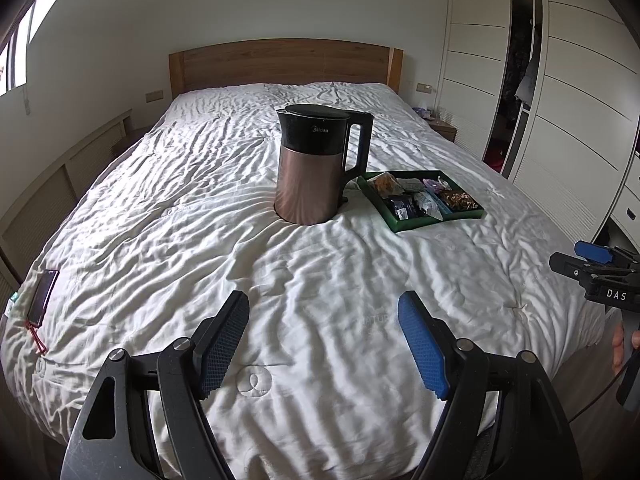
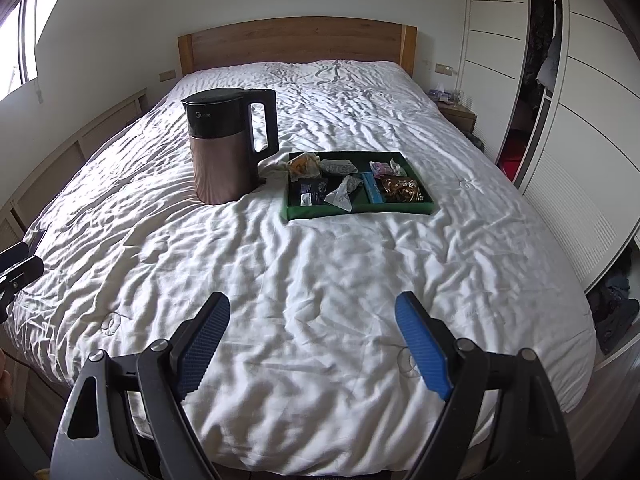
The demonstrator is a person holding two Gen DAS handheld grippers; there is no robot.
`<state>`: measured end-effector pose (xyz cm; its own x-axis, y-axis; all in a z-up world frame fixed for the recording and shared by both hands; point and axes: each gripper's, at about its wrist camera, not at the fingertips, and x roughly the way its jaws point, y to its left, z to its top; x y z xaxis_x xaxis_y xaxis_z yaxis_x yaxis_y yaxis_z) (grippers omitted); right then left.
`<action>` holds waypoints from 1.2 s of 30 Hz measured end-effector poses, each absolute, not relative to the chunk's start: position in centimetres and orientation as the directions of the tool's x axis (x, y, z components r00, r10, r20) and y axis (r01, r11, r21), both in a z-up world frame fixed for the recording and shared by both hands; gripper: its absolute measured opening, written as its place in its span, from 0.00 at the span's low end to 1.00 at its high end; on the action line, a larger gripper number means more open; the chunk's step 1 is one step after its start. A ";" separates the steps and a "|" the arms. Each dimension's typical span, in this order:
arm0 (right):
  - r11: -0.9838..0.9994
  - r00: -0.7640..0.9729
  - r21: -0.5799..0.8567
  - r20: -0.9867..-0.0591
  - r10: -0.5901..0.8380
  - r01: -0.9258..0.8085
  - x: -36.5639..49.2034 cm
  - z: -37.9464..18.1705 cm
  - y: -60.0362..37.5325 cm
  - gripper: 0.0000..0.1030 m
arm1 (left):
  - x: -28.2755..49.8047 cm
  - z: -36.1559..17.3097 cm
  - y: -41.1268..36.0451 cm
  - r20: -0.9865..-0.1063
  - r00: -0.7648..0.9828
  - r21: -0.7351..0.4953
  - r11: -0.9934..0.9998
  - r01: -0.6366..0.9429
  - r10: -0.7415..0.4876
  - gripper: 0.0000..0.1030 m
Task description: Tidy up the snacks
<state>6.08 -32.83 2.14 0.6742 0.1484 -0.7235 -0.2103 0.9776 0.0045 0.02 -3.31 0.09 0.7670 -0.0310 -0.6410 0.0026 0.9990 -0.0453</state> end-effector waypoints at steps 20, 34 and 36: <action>0.970 0.666 -0.012 -0.729 0.156 -0.241 6.0 1.6 -32.7 1.00 | -0.3 0.3 -2.6 -0.616 0.788 -0.036 0.999 -0.036 0.006 0.97; 0.973 0.663 -0.009 -0.733 0.152 -0.232 6.4 1.4 -33.5 1.00 | -0.2 0.5 -3.1 -0.603 0.798 -0.024 0.999 -0.034 0.013 0.97; 0.973 0.663 -0.008 -0.733 0.151 -0.231 6.5 1.4 -33.6 1.00 | -0.2 0.5 -3.2 -0.601 0.799 -0.013 0.999 -0.037 0.022 0.97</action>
